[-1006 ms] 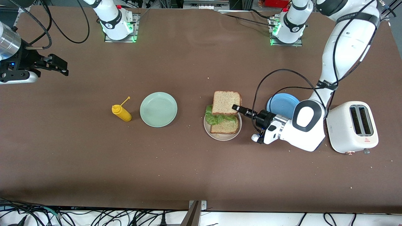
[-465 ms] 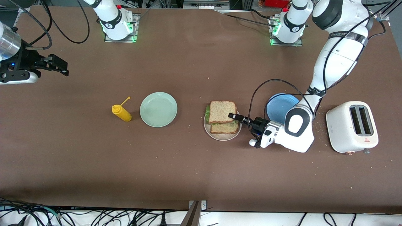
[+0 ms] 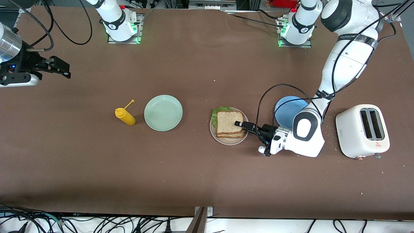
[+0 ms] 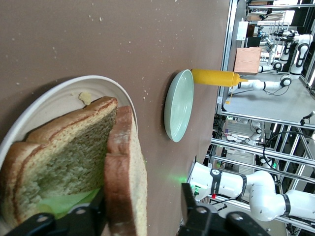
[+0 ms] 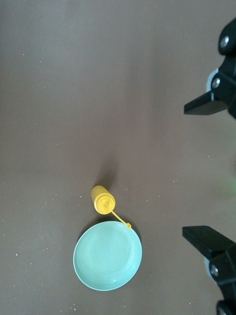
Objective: Make sandwich in beige plate with both arms
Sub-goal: 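Lower the bread slice onto the lettuce with the left gripper, then open the left gripper and draw it back from the sandwich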
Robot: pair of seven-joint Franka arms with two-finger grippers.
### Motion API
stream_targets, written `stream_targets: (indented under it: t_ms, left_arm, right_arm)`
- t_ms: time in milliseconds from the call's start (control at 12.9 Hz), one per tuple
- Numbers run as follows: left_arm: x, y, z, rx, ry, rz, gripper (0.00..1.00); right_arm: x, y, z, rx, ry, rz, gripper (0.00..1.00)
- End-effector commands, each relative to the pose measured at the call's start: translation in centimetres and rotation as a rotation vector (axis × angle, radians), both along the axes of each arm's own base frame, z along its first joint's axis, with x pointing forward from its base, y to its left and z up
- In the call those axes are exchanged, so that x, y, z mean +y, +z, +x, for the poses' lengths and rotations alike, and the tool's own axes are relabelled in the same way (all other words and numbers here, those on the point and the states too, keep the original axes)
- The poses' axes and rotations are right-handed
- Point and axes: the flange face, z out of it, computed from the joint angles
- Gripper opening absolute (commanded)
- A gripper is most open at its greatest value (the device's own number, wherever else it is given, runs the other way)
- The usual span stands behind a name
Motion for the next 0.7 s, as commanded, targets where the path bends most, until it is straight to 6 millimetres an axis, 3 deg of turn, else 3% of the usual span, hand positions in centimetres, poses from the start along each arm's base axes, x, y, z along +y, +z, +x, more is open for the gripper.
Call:
stream_targets:
  t_ms: [0, 465, 619]
  left_arm:
    - [0.2, 2.2, 0.9, -0.097, -0.056, 0.064, 1.0]
    - [1.2, 6.8, 1.4, -0.17, -0.12, 0.21, 1.0]
    - [0.9, 7.5, 1.2, -0.149, -0.129, 0.265, 1.0]
  right_arm:
    - [0.0, 0.1, 0.1, -0.007, -0.005, -0.011, 1.0]
    - [0.1, 0.1, 0.2, -0.01, -0.003, -0.011, 1.0]
    - [0.1, 0.1, 0.2, -0.01, -0.003, -0.011, 1.0]
